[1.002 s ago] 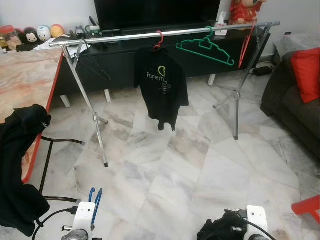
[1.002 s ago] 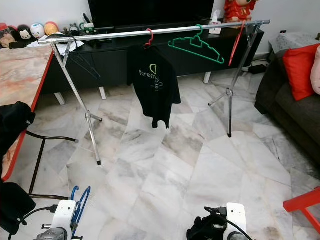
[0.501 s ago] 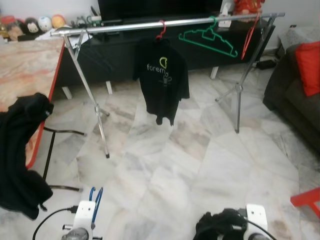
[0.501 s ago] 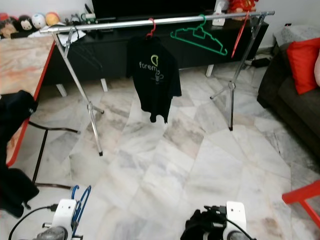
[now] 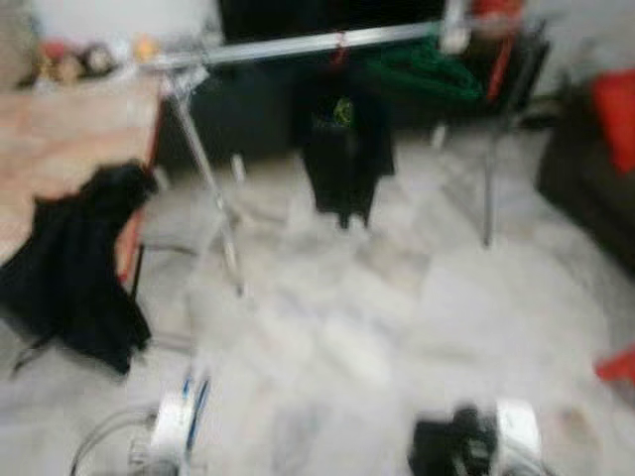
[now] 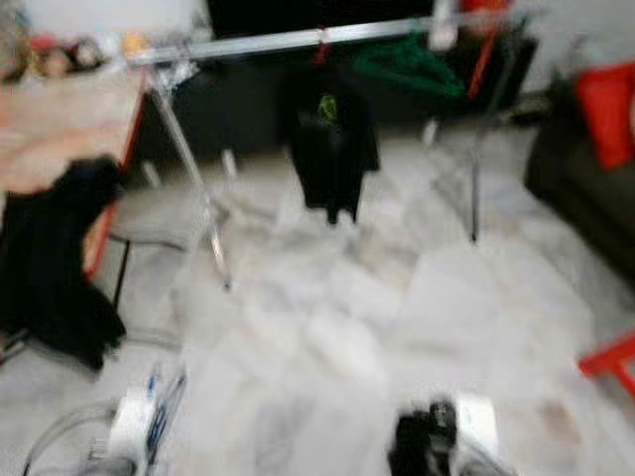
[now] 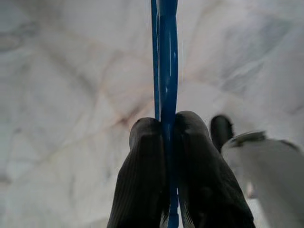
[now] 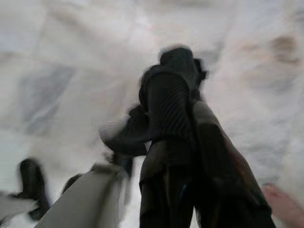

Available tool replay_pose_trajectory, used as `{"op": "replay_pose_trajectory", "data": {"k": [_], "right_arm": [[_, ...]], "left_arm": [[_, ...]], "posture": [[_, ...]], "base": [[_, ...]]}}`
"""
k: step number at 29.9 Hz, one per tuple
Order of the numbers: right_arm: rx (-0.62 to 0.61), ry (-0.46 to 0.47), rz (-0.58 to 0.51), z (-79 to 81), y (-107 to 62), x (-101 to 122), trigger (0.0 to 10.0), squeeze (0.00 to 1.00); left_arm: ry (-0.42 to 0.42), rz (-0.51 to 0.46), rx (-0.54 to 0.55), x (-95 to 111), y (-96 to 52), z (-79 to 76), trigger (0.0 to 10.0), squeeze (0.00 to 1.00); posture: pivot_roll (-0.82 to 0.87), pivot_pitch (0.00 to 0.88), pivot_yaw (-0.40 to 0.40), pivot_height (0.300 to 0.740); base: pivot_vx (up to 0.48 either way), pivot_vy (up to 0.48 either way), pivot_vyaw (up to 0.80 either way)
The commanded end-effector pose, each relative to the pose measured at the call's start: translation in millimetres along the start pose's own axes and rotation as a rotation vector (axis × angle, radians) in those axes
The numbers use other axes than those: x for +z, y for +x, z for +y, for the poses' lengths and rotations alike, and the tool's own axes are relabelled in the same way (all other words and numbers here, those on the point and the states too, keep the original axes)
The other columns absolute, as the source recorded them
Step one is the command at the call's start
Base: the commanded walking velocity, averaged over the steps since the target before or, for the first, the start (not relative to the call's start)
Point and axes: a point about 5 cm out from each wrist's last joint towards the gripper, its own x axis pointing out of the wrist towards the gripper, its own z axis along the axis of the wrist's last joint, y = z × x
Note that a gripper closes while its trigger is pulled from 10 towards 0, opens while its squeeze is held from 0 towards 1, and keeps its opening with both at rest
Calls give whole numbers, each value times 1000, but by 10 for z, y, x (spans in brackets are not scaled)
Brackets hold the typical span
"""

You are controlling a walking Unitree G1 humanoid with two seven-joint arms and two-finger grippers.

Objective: Hang hanger

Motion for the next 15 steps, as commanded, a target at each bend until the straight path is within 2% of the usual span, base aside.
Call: {"op": "replay_pose_trajectory", "data": {"k": [1, 15], "right_arm": [[-28, -1, -27, -101, 5, 81, 10000, 0], [-37, -3, -52, -100, 4, 100, 10000, 0]], "left_arm": [[6, 21, -18, -67, -5, -67, 10000, 0], [8, 23, -18, -67, -4, -61, 10000, 0]], "posture": [[-71, 25, 14, 740], [-68, 28, 16, 740]], "base": [[-300, 0, 0], [-299, 0, 0]]}}
